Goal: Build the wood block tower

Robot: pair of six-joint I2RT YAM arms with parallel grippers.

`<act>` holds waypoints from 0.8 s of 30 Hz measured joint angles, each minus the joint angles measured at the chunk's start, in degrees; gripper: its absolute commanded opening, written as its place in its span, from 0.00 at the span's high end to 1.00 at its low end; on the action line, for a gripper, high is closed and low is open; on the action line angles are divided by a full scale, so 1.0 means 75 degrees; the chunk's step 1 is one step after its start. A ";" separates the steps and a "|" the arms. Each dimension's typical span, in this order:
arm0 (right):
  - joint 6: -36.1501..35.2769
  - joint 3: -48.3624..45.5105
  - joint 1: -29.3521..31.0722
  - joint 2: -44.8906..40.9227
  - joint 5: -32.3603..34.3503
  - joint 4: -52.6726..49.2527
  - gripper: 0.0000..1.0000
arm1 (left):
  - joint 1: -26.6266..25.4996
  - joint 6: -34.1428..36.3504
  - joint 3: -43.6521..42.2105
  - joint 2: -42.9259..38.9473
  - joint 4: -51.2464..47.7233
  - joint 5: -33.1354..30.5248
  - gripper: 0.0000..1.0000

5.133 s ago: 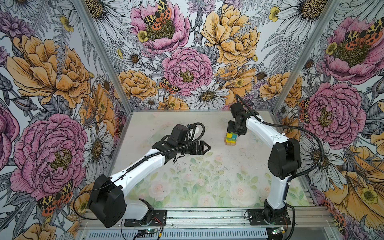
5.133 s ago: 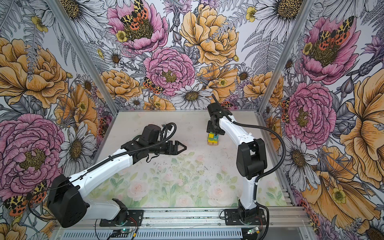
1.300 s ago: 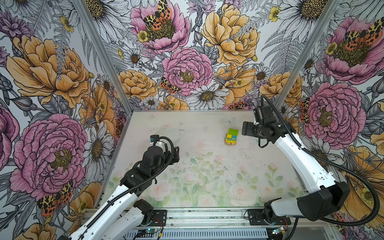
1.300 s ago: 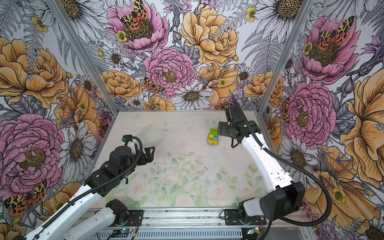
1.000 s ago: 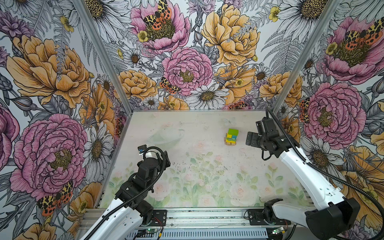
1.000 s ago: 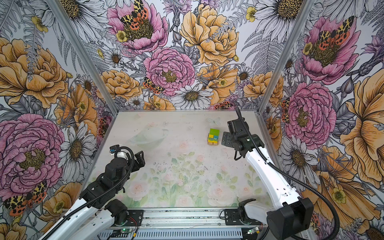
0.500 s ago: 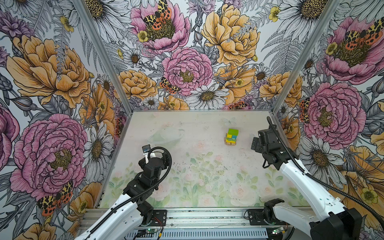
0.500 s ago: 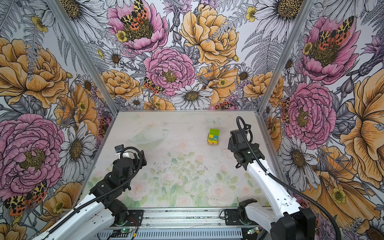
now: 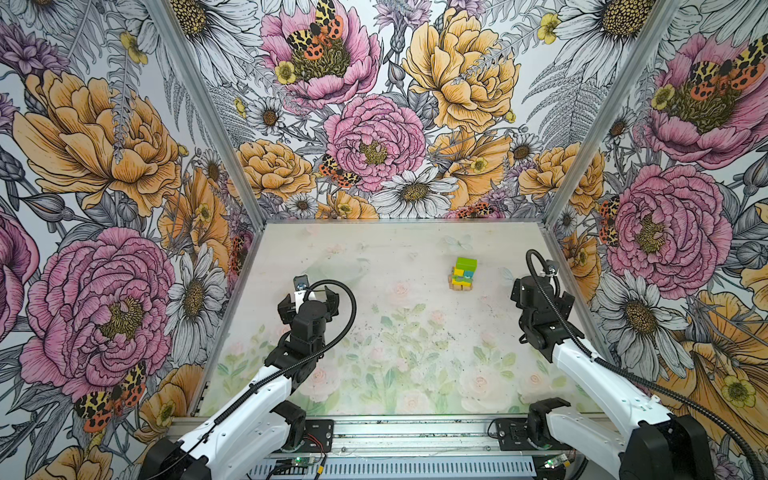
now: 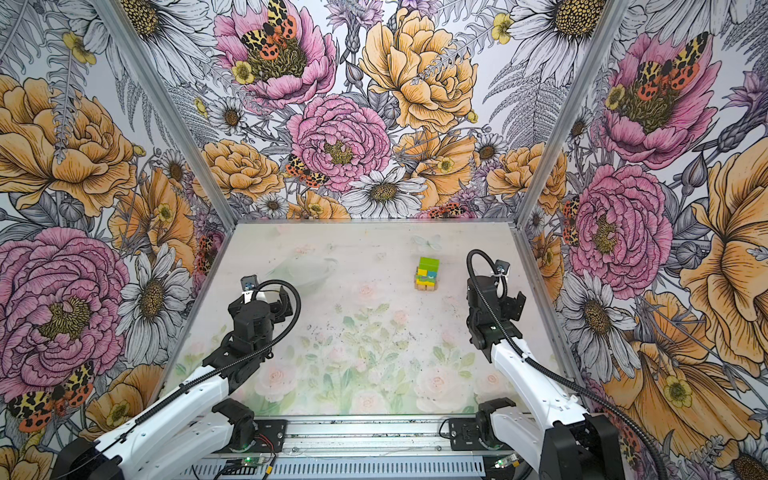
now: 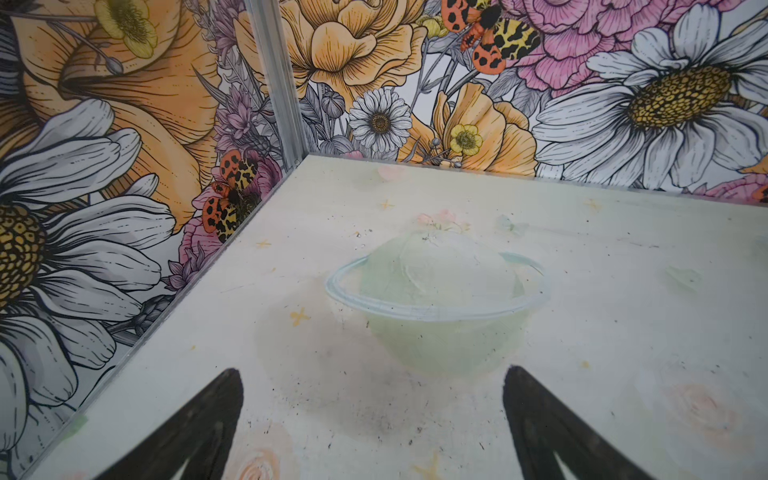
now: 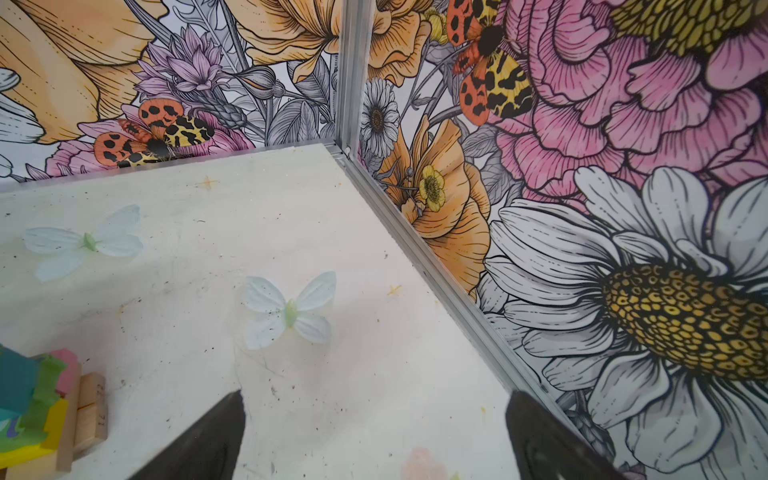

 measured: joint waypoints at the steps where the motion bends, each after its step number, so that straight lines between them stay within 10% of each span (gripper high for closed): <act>1: -0.0023 -0.0181 -0.0017 -0.0061 -0.0017 0.0210 0.00 | 0.0108 0.0082 -0.0017 0.0058 0.0175 0.0000 0.01; 24: -0.0761 -0.1684 -0.1172 0.0965 -0.1897 0.4674 0.00 | 0.2841 0.0918 -0.0933 0.2894 0.4406 0.1955 0.01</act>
